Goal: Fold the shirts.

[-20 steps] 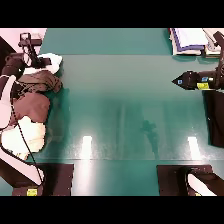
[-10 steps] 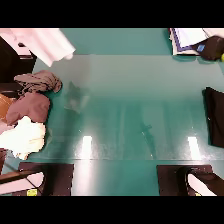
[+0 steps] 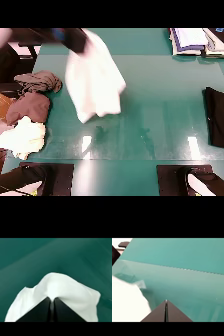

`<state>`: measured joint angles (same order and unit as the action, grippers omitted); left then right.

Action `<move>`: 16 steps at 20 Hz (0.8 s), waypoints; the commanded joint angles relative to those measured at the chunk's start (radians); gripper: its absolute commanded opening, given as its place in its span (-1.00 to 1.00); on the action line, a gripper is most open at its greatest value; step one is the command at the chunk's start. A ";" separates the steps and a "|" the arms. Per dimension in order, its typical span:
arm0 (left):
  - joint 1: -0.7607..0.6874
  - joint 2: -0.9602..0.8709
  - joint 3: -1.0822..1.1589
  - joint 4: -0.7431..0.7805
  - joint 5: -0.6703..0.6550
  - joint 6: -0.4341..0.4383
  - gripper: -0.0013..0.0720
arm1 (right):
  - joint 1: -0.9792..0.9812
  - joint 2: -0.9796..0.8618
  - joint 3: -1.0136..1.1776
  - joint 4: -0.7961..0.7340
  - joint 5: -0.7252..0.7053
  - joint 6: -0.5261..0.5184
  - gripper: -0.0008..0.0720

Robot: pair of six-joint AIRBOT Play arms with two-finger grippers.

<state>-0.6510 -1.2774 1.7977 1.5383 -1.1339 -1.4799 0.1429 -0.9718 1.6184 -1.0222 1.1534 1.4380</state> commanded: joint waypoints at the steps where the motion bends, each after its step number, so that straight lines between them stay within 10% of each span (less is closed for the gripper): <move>1: -0.194 -0.095 -0.135 -0.196 0.085 0.008 0.46 | -0.001 0.028 0.010 -0.001 0.025 0.000 -0.93; 9: 0.189 -0.108 -0.163 -0.179 -0.027 -0.087 0.68 | -0.001 0.072 0.010 0.001 0.044 0.000 -0.93; 16: 0.472 -0.108 -0.645 -0.384 0.038 -0.029 0.68 | -0.001 0.062 0.005 0.001 0.044 0.000 -0.93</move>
<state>-0.2676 -1.3846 1.3357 1.2373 -1.1320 -1.5471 0.1429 -0.9047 1.6238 -1.0225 1.1984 1.4376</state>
